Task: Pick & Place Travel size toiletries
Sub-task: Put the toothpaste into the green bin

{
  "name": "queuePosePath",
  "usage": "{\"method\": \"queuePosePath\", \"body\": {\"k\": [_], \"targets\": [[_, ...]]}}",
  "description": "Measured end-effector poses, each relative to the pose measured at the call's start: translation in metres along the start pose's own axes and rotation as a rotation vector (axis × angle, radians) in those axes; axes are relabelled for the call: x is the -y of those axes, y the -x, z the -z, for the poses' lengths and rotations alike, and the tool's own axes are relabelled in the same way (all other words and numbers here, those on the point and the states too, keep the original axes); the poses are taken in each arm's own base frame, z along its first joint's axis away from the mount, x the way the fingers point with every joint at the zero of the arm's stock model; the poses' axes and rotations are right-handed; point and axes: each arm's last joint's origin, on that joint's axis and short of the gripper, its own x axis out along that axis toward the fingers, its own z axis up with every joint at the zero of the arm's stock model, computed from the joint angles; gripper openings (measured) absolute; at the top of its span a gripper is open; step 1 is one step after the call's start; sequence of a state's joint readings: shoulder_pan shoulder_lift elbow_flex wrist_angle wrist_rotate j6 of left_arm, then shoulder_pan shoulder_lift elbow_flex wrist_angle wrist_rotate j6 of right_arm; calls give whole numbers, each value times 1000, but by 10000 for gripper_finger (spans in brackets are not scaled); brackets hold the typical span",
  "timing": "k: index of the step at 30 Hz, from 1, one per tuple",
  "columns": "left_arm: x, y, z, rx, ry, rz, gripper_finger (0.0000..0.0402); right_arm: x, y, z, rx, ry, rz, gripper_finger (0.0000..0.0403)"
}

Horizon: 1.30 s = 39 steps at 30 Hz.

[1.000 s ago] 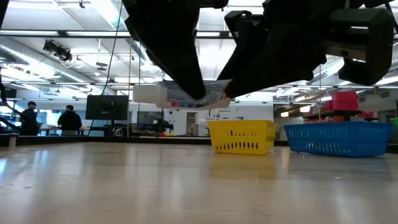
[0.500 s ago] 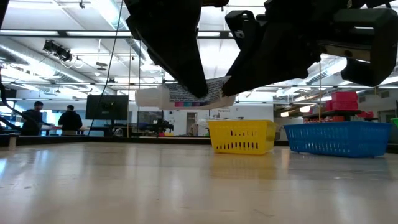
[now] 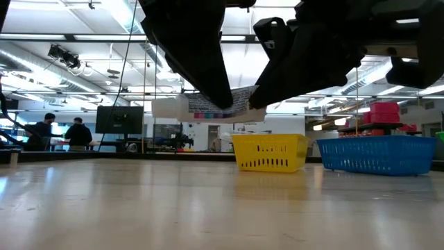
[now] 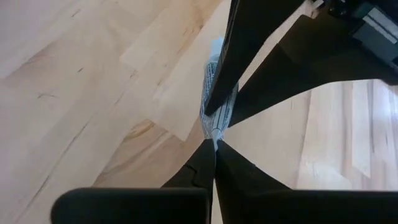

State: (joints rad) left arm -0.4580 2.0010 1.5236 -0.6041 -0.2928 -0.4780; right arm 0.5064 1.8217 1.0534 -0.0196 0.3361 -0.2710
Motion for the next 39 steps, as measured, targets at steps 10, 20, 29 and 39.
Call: {"method": "queuePosePath", "body": {"k": [10,20,29,39], "targets": [[-2,-1,2,7,-15,-51,133,-2,0,3,-33,-118,-16,8],[-4,-1,1,33,-28,-106,149,-16,58,2,-167,-389,-79,8],[-4,-1,1,36,-26,-108,149,-9,166,19,-477,-835,-141,8],[-4,-1,1,37,-13,-106,147,-33,191,46,-722,-1198,-95,8]]}}
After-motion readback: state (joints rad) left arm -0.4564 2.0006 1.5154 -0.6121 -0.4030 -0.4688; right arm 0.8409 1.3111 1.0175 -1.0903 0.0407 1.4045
